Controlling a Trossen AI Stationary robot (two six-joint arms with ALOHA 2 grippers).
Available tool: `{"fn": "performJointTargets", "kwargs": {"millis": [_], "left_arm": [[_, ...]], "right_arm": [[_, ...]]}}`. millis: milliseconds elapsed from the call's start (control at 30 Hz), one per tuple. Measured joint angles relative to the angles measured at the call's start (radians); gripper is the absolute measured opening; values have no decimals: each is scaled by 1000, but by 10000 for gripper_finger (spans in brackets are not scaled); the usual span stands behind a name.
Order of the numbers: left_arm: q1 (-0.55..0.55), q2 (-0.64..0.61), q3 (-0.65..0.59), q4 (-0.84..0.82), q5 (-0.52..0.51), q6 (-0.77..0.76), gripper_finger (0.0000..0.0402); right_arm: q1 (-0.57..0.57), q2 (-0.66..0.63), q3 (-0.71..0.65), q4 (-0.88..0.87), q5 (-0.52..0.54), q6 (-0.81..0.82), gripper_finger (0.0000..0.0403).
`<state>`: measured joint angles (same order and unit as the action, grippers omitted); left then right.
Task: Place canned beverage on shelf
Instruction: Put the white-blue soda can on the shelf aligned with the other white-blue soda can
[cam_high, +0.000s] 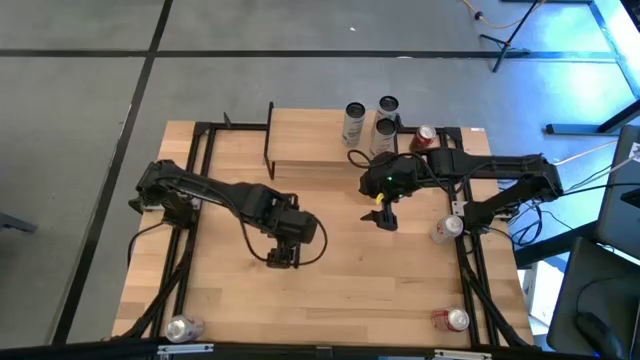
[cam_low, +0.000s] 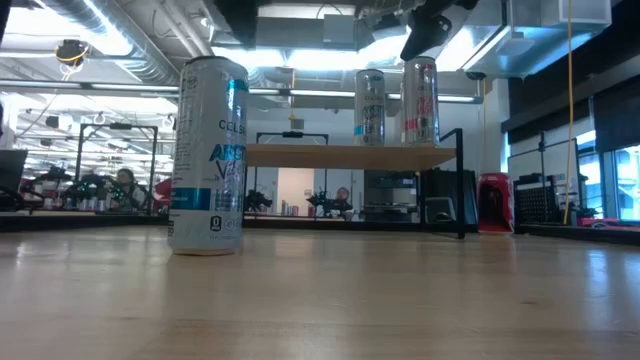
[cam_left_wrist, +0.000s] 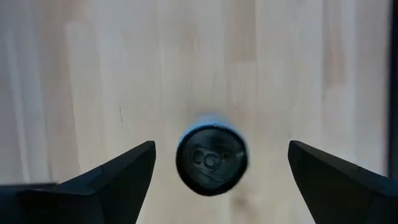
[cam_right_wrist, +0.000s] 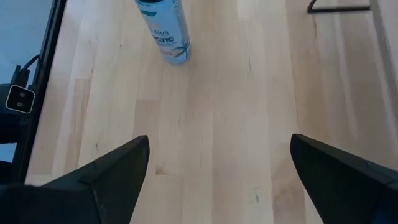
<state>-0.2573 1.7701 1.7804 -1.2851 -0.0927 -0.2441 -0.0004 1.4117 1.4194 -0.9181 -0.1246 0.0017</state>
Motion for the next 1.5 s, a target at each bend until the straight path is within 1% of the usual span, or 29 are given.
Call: {"fn": "performJointTargets", "kwargs": {"millis": [100, 133, 233, 300, 367, 467, 600, 700, 800, 900, 1067, 1167, 1333, 1500], "left_arm": [[-1, -26, 23, -8, -17, -194, 351], [-2, -38, 22, -13, -35, -297, 351], [-26, -58, 11, -42, -144, -667, 351], [-51, -56, 10, -44, -184, -863, 351], [-77, -55, 9, -33, -183, -978, 351], [-110, -47, 10, -5, -193, -1075, 351], [-123, -15, 9, -28, -218, -1231, 351], [-126, 31, 9, -71, -209, -1269, 351], [-117, 78, 9, -70, -196, -1258, 351], [-88, 111, 9, -65, -178, -1213, 351], [-63, 162, 14, -93, -147, -1078, 350], [-62, 166, 13, -105, -150, -1043, 340], [-65, 134, 9, -88, -134, -1040, 319], [-86, 122, 8, -83, -132, -1036, 310]], "right_arm": [[0, 0, 15, -17, 0, -11, 376], [0, -3, 16, -23, 0, -11, 376], [0, -15, 16, -46, 0, -32, 376], [0, -23, 16, -74, 0, -61, 376], [0, -29, 16, -94, 0, -100, 376], [0, -36, 16, -114, 0, -167, 376], [0, -42, 16, -116, -1, -236, 376], [0, -42, 4, -120, -20, -270, 376], [0, -42, -12, -117, -26, -294, 376], [-1, -42, -29, -94, -26, -298, 376], [-2, -42, -38, -74, -25, -298, 376], [-2, -42, -38, -70, -8, -291, 376], [-2, -42, -38, -68, -7, -244, 376], [-2, -42, -38, -48, -7, -218, 376]]}}
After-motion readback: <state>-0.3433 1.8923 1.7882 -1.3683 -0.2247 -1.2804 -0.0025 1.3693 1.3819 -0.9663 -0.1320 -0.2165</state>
